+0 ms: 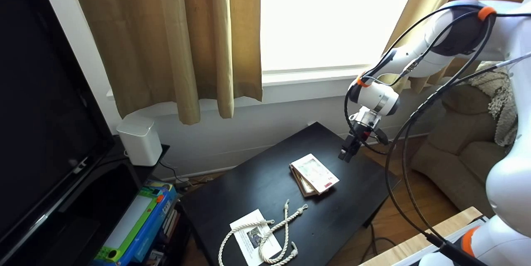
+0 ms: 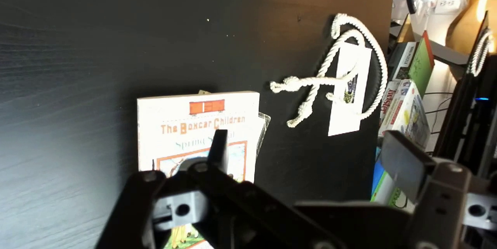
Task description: Restack the top two books on the right
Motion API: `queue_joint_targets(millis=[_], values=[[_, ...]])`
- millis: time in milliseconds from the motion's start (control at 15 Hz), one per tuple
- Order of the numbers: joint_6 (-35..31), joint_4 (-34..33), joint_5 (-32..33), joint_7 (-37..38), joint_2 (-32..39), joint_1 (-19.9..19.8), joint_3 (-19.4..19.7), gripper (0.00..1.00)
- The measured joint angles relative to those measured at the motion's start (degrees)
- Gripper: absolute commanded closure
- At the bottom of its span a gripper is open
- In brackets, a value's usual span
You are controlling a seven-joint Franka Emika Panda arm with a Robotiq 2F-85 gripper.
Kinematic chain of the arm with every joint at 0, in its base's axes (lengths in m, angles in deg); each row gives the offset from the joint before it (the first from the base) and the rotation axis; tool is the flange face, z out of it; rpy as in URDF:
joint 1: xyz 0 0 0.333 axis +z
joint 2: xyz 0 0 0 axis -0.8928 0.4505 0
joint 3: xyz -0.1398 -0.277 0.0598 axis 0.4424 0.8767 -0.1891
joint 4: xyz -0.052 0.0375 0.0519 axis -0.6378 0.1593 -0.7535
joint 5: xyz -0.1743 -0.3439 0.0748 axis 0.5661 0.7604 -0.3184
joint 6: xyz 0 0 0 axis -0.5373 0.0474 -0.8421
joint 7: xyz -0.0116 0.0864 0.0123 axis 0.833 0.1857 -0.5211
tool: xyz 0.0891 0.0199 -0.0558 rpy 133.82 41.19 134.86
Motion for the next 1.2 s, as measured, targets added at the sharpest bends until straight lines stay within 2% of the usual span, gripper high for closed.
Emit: queue_joint_targets(millis=[267, 600, 1200], values=[[4.53, -9.48, 1.43, 0.56, 9.09, 0.34, -0.13, 0.00], [6.68, -19.63, 3.33, 3.89, 18.17, 0.43, -0.17, 0.00], [8.00, -32.42, 6.21, 11.43, 26.92, 0.40, -0.30, 0.00]])
